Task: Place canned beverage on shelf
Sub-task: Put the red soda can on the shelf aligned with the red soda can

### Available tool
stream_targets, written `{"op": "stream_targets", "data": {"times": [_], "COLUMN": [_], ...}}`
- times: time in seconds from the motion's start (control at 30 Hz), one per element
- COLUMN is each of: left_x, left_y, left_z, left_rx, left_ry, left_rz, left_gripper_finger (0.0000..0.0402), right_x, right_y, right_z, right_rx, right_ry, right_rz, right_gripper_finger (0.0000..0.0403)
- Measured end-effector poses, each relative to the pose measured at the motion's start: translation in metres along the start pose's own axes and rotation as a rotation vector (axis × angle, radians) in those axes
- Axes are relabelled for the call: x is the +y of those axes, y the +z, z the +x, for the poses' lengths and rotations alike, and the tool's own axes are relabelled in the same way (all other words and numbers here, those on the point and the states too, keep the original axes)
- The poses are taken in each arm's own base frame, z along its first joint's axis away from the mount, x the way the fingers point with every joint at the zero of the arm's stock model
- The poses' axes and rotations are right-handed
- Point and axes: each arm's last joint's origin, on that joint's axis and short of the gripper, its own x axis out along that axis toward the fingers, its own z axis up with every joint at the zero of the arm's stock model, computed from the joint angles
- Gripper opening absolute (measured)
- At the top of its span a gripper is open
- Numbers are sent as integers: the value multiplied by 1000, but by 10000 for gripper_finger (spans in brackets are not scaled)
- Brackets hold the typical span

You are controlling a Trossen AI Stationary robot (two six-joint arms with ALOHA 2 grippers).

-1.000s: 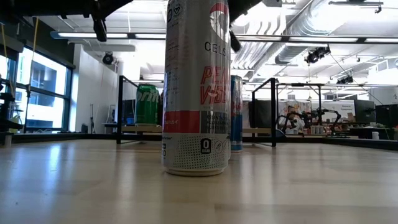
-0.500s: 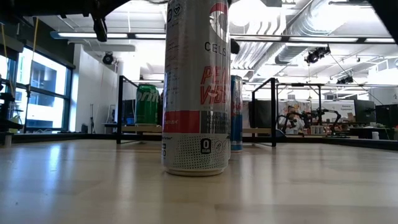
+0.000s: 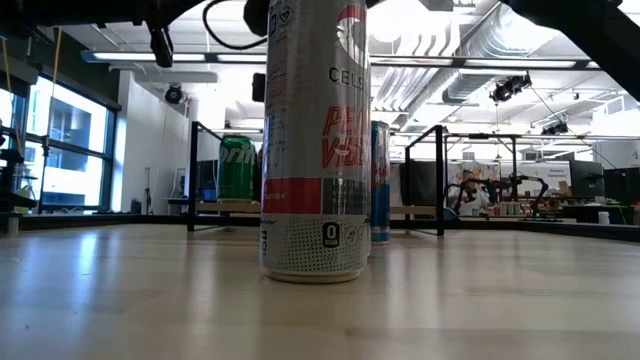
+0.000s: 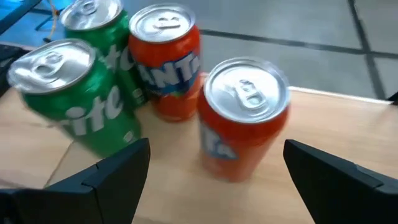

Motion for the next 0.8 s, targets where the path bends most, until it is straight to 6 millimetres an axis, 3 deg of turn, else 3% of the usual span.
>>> {"op": "stream_targets", "data": {"times": [0.8], "left_x": [0], "left_y": [0], "left_z": [0], "left_rx": [2], "left_ry": [0], "left_rz": [-3], "left_gripper_finger": [1], "right_x": [-14], "right_y": [25], "right_z": [31], "right_rx": [8], "right_ry": [-28], "right_rz": [50], "right_gripper_finger": [355]}}
